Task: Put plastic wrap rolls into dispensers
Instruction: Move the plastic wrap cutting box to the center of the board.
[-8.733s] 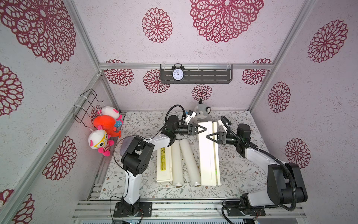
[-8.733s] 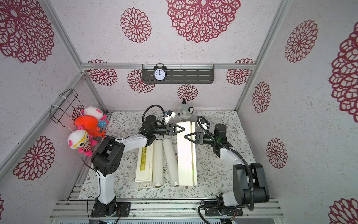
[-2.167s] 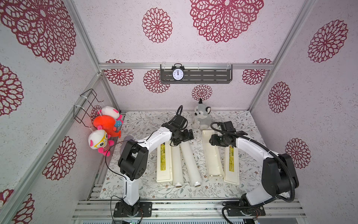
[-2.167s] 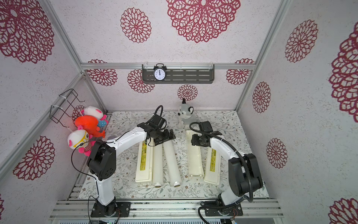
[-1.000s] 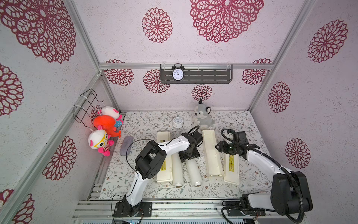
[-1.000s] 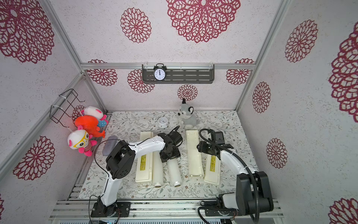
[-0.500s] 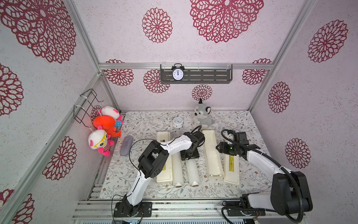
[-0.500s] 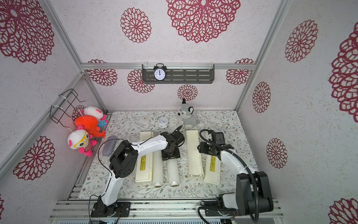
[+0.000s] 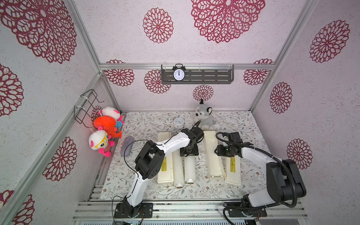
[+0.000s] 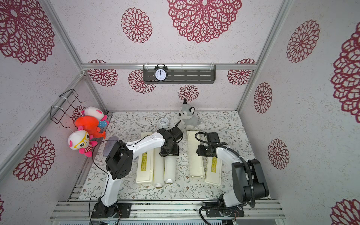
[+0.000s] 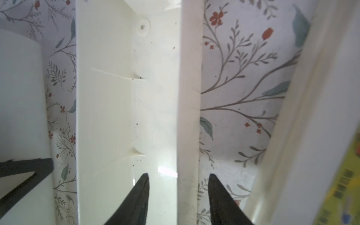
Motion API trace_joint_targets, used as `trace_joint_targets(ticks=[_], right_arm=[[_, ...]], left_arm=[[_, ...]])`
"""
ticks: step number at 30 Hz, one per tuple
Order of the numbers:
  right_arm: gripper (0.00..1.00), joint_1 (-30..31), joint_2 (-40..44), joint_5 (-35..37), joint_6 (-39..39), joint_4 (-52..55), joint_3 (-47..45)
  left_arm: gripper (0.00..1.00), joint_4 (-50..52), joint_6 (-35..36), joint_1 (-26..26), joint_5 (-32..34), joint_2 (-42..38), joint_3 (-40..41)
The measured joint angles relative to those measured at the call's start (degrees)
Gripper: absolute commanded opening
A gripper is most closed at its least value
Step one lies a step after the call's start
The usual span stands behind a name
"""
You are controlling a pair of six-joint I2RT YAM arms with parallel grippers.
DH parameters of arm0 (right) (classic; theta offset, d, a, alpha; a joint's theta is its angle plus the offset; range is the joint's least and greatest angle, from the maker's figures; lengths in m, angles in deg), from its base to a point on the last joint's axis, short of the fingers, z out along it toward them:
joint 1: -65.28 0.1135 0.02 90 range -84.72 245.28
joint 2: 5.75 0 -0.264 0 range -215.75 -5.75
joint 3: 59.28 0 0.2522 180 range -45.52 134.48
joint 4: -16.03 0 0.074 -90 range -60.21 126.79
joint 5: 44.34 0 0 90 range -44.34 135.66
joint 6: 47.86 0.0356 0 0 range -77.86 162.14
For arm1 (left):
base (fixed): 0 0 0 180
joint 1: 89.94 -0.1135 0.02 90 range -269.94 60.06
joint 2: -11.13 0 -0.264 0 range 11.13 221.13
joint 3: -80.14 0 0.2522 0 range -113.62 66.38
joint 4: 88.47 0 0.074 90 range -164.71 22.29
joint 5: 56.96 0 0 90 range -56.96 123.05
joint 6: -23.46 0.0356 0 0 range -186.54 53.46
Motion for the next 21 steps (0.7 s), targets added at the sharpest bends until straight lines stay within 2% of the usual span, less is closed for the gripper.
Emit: trace_joint_targets(ticks=[7, 16, 21], right_arm=[[0.47, 2.95, -1.38, 1.36, 0.04, 0.26, 1.84], [0.47, 5.51, -2.95, 1.68, -0.07, 0.44, 4.31], [0.53, 5.84, -2.97, 1.77, -0.44, 0.55, 4.39]], left_arm=[[0.54, -1.03, -0.02, -1.77, -0.79, -4.46, 0.07], [0.54, -1.88, 0.00, -2.32, -2.12, -5.84, 0.09], [0.54, -2.12, 0.59, -2.32, -3.61, -5.68, -0.31]])
